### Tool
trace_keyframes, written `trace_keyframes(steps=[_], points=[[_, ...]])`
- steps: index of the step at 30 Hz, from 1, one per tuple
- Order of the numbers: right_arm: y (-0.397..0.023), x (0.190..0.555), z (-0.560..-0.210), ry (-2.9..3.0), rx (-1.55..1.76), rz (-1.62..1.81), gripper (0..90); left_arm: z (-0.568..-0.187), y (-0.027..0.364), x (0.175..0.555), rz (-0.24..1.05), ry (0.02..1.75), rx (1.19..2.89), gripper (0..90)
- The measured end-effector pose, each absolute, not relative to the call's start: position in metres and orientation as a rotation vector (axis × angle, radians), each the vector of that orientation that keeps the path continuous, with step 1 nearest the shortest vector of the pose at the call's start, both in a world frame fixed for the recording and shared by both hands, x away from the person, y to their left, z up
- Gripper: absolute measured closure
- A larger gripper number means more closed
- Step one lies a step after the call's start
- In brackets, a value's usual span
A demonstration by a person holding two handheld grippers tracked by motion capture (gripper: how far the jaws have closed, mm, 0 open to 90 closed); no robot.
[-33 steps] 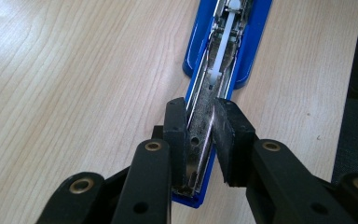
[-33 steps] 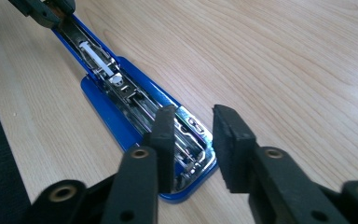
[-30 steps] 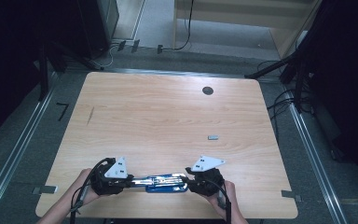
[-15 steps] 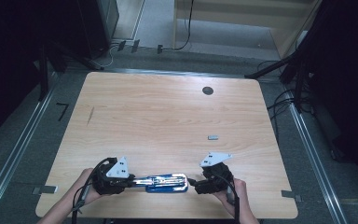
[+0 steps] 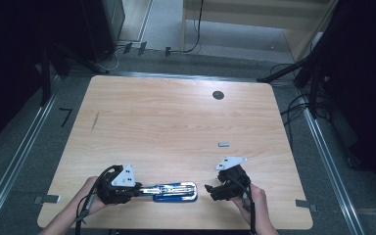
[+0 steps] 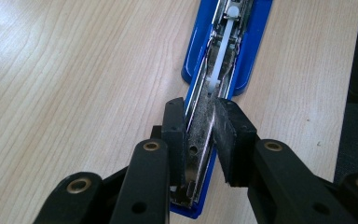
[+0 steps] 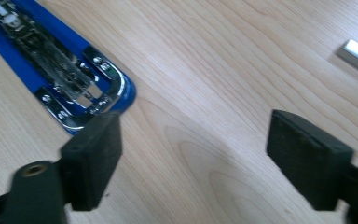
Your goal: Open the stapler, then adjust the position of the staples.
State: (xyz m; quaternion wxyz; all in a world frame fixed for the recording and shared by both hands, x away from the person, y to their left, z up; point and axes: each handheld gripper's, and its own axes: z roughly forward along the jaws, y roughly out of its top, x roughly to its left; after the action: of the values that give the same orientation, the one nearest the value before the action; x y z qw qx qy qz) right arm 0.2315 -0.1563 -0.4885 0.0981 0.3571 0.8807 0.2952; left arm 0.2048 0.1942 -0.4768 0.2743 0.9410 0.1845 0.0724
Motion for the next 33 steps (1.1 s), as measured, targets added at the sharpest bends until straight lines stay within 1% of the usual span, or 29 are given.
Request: trace_keyframes(steps=[1,3,5,6,10,13,24,32,33], points=[[-0.157,0.232,-0.488,2.608,1.071,0.86,13.7,-0.477,0.194,0.205,0.194,0.495,2.531,75.1],[-0.16,0.234,-0.487,2.615,1.088,0.831,12.1,-0.477,0.194,0.205,0.194,0.494,2.531,75.0],[-0.163,0.236,-0.488,2.628,1.1,0.809,7.4,-0.477,0.194,0.205,0.195,0.495,2.529,74.9],[-0.165,0.237,-0.489,2.631,1.109,0.802,6.9,-0.477,0.194,0.205,0.196,0.495,2.53,75.0],[-0.171,0.239,-0.49,2.649,1.117,0.75,7.3,-0.476,0.194,0.205,0.2,0.488,2.54,75.0],[-0.176,0.242,-0.49,2.652,1.142,0.745,9.6,-0.476,0.193,0.205,0.204,0.485,2.541,75.0],[-0.195,0.25,-0.483,2.618,1.145,0.776,9.1,-0.477,0.191,0.204,0.214,0.479,2.536,74.9],[-0.196,0.272,-0.487,2.604,1.136,0.76,8.0,-0.477,0.191,0.205,0.206,0.472,2.539,74.9],[-0.197,0.279,-0.488,2.599,1.165,0.788,8.0,-0.477,0.192,0.205,0.204,0.479,2.531,74.8]])
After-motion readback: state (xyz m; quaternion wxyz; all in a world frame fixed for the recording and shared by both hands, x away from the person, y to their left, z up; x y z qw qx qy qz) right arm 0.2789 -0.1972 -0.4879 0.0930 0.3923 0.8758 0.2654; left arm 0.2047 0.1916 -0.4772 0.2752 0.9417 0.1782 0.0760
